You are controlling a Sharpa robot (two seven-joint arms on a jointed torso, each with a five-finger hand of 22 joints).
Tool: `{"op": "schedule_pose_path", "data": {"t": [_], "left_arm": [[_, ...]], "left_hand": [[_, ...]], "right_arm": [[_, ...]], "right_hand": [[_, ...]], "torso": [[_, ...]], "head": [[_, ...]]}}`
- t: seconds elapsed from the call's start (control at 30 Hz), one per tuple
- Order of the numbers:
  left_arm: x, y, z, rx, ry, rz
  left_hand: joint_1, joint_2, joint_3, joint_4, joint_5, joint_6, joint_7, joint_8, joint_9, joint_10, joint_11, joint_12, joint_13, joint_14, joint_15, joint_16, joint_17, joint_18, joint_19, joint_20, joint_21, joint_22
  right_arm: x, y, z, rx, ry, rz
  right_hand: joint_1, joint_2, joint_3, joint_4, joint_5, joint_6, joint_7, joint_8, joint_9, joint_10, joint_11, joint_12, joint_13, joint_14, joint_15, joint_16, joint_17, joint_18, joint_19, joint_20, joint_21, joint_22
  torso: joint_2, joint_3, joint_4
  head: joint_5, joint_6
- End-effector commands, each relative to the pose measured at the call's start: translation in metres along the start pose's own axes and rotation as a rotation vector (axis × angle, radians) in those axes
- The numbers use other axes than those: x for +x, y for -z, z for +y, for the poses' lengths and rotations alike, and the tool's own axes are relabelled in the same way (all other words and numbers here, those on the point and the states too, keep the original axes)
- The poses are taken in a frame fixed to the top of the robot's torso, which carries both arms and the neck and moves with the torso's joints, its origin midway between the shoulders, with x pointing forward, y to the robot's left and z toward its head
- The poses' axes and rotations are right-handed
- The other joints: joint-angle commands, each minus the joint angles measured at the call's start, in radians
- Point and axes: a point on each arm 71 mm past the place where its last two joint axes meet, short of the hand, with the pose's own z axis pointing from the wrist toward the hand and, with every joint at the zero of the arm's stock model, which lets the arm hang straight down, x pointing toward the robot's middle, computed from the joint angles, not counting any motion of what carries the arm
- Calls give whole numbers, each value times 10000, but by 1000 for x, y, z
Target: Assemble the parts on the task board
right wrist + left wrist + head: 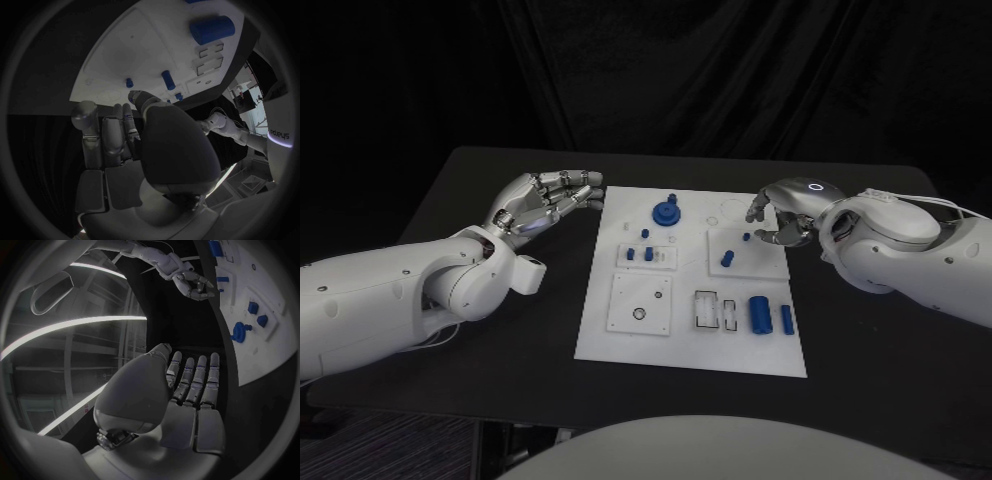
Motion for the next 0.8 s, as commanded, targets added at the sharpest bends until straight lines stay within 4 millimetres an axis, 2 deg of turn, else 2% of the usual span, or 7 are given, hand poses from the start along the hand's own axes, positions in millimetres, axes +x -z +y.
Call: {"op": "schedule_pose_path", "data": {"t": [0.03, 0.17, 0.27, 0.53, 0.67, 0.77, 0.8], "left_arm": [[0, 3, -15, 2268, 641, -38], [1, 4, -15, 2251, 704, -4], [2, 4, -15, 2220, 767, 47], [2, 5, -13, 2099, 842, 98], [2, 5, -12, 2009, 866, 116], [2, 6, -12, 1954, 875, 121], [2, 6, -12, 1943, 877, 122]], "left_hand": [[11, 119, -71, -21, 113, -20, 15, 51, -54, -1, 46, 59, -68, 27, 58, 46, -46, 103, 107, -15, -67, -30], [22, 126, -74, -29, 141, -18, 16, 55, -69, -3, 49, 71, -89, 34, 58, 57, -61, 98, 127, -18, -75, -39], [67, 153, -75, -63, 225, -20, 20, 64, -113, -19, 65, 102, -153, 54, 68, 89, -108, 83, 177, -25, -102, -65], [159, 192, -69, -150, 427, -22, 46, 95, -202, -48, 100, 175, -285, 144, 113, 191, -189, 38, 303, -33, -134, -104], [174, 197, -67, -169, 466, -34, 58, 97, -222, -62, 106, 186, -314, 157, 130, 209, -205, 24, 328, -32, -138, -110], [188, 202, -64, -186, 497, -39, 66, 101, -238, -73, 117, 196, -338, 171, 146, 226, -218, 11, 351, -32, -141, -115], [189, 202, -64, -188, 499, -39, 68, 102, -239, -74, 118, 197, -341, 172, 148, 228, -219, 10, 354, -32, -141, -115]], "right_arm": [[6, -1, 0, 164, 459, 26], [13, -2, 2, 113, 445, 134], [17, -3, 3, 84, 432, 190], [23, -4, 4, -40, 373, 164], [23, -4, 4, -89, 256, 75], [23, -4, 4, -98, 204, 47], [23, -4, 4, -98, 197, 45]], "right_hand": [[-124, -97, -112, 10, -145, -228, -6, -139, -30, -224, 22, -87, -97, -95, 22, -42, -36, 161, -96, 13, -118, 927], [-124, -116, -151, -15, -176, -347, -7, -194, -44, -303, 41, -98, -146, -110, 36, -44, -56, 165, -103, 28, -146, 923], [-112, -132, -169, -36, -181, -398, -7, -217, -51, -329, 46, -100, -167, -123, 37, -56, -78, 171, -113, 32, -174, 916], [-76, -107, -259, -102, -82, -435, 0, -214, -34, -541, 100, -156, -314, -168, 122, -72, -138, 177, -148, 92, -287, 895], [-53, -53, -232, -141, 237, -260, 44, -105, 21, -394, 105, -108, -447, -151, 158, -30, -125, 169, -100, 131, -233, 919], [-31, 9, -104, -185, 730, 111, 82, 120, 139, -128, 87, -84, -641, -72, 159, 76, -45, 149, 12, 149, -65, 974], [-35, 13, -90, -187, 761, 136, 93, 136, 150, -96, 80, -85, -665, -67, 160, 81, -44, 148, 22, 146, -51, 978]], "torso": [[101, -196, 93], [143, -247, 104], [171, -259, 92], [207, -237, 79], [213, -227, 67], [212, -233, 70], [219, -226, 64]], "head": [[-102, -1], [-167, -1], [-183, -1], [-217, -1], [-215, -1], [-223, -1], [-215, -1]]}}
